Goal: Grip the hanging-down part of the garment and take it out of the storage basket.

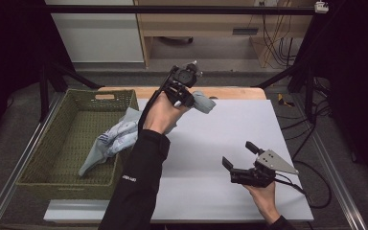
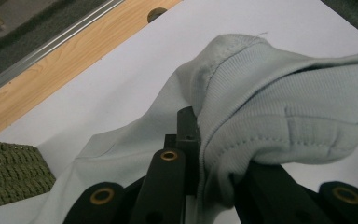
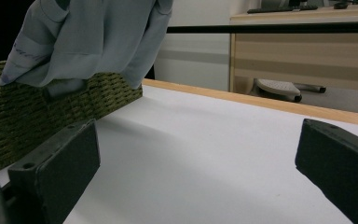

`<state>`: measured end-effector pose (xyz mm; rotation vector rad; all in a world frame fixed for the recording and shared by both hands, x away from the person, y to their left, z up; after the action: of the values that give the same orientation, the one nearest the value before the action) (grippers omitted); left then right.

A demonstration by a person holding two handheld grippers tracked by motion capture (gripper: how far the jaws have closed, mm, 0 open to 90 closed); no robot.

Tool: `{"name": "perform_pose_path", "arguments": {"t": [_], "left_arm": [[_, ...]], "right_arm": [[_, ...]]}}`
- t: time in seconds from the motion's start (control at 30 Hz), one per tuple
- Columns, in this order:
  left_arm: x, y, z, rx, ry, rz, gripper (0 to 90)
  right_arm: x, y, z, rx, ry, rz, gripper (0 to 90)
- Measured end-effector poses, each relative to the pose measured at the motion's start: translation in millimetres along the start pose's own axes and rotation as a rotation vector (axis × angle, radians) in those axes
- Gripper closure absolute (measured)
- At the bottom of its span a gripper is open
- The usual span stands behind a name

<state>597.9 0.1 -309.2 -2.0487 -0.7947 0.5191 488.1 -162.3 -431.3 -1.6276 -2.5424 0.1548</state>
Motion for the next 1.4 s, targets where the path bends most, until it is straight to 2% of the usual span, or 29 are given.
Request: {"name": "perform_pose_path", "arguments": {"t": [0.07, 0.1, 0.13, 0.17, 0.23, 0.27, 0.33, 0.4, 0.43, 0.53, 0.57, 0.63, 0.67, 0.7, 0.87, 1.0, 1.2, 1.23, 1.4], "left_arm": [[0.1, -0.4, -0.2, -0.002, 0.001, -0.002, 82.8], [-0.2, -0.9, -0.1, 0.000, 0.002, -0.001, 82.8], [-0.2, -1.3, -0.1, -0.004, 0.001, -0.002, 82.8], [-0.2, -1.3, -0.1, -0.004, 0.001, -0.002, 82.8], [-0.5, -1.7, 0.2, -0.006, 0.004, 0.002, 82.8], [-0.5, -1.8, 0.2, -0.006, 0.004, 0.002, 82.8], [-0.3, -2.0, 0.0, -0.009, 0.001, 0.000, 82.8], [-0.6, -1.9, 0.3, -0.006, 0.004, 0.000, 82.8], [-0.9, -2.0, 0.4, -0.003, 0.006, -0.003, 82.8], [-1.7, -1.6, 0.9, -0.003, 0.008, -0.002, 82.8], [-1.5, -1.4, 0.9, -0.003, 0.006, -0.001, 82.8], [-1.6, -1.4, 1.0, -0.003, 0.007, -0.002, 82.8], [-1.6, -1.5, 0.7, -0.003, 0.008, 0.000, 82.8], [-1.2, -1.8, 0.7, 0.000, 0.009, -0.003, 82.8], [-0.6, -1.2, 0.5, -0.003, 0.008, -0.001, 82.8], [0.0, -2.6, 0.5, -0.006, 0.006, 0.000, 82.8], [0.9, -3.8, 0.7, -0.008, 0.005, 0.002, 82.8], [0.9, -3.8, 0.7, -0.008, 0.005, 0.002, 82.8], [1.8, -3.8, 1.0, -0.003, 0.004, 0.003, 82.8]], "right_arm": [[0.1, 0.1, -0.2, -0.001, 0.001, -0.001, 0.4], [-1.0, 1.0, -1.1, -0.019, -0.016, -0.004, 0.3], [1.4, -1.0, -1.4, 0.003, 0.021, -0.008, 0.3], [1.4, -1.0, -1.4, 0.003, 0.021, -0.008, 0.3], [-1.9, 0.7, -3.6, -0.023, -0.008, -0.006, 0.3], [-0.1, -0.5, -4.2, -0.008, 0.022, -0.007, 0.3], [-1.9, 0.4, -6.7, -0.018, 0.016, -0.002, 0.3], [-0.8, 0.7, -8.4, -0.017, 0.032, -0.004, 0.4], [-0.7, 1.1, -10.4, -0.021, 0.012, -0.009, 0.3], [0.0, 3.0, -14.1, -0.030, -0.008, -0.007, 0.3], [2.5, 2.1, -15.5, -0.018, 0.007, -0.009, 0.4], [3.3, 4.5, -18.7, -0.039, -0.019, -0.014, 0.3], [7.2, 5.7, -21.2, -0.037, 0.006, -0.021, 0.3], [9.3, 6.9, -22.9, -0.035, 0.006, -0.024, 0.3], [19.1, 15.1, -28.6, -0.031, -0.015, -0.036, 0.3], [27.6, 22.3, -31.2, -0.025, -0.001, -0.054, 0.4], [35.9, 34.7, -33.4, -0.024, -0.024, -0.061, 0.4], [39.1, 36.0, -34.5, -0.024, -0.007, -0.073, 0.4], [48.7, 45.5, -35.9, -0.013, -0.016, -0.082, 0.3]]}}
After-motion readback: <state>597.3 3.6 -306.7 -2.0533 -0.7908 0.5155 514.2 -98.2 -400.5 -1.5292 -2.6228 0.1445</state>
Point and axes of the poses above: each handheld gripper's, and its own axes: y roughly forward along the jaws, z roughly out of its underside, x roughly to its left, the point moved 9 cm from there along y, roughly forward along the jaws, and after that the axes turned 9 degrees about z, right-handed, at the moved point
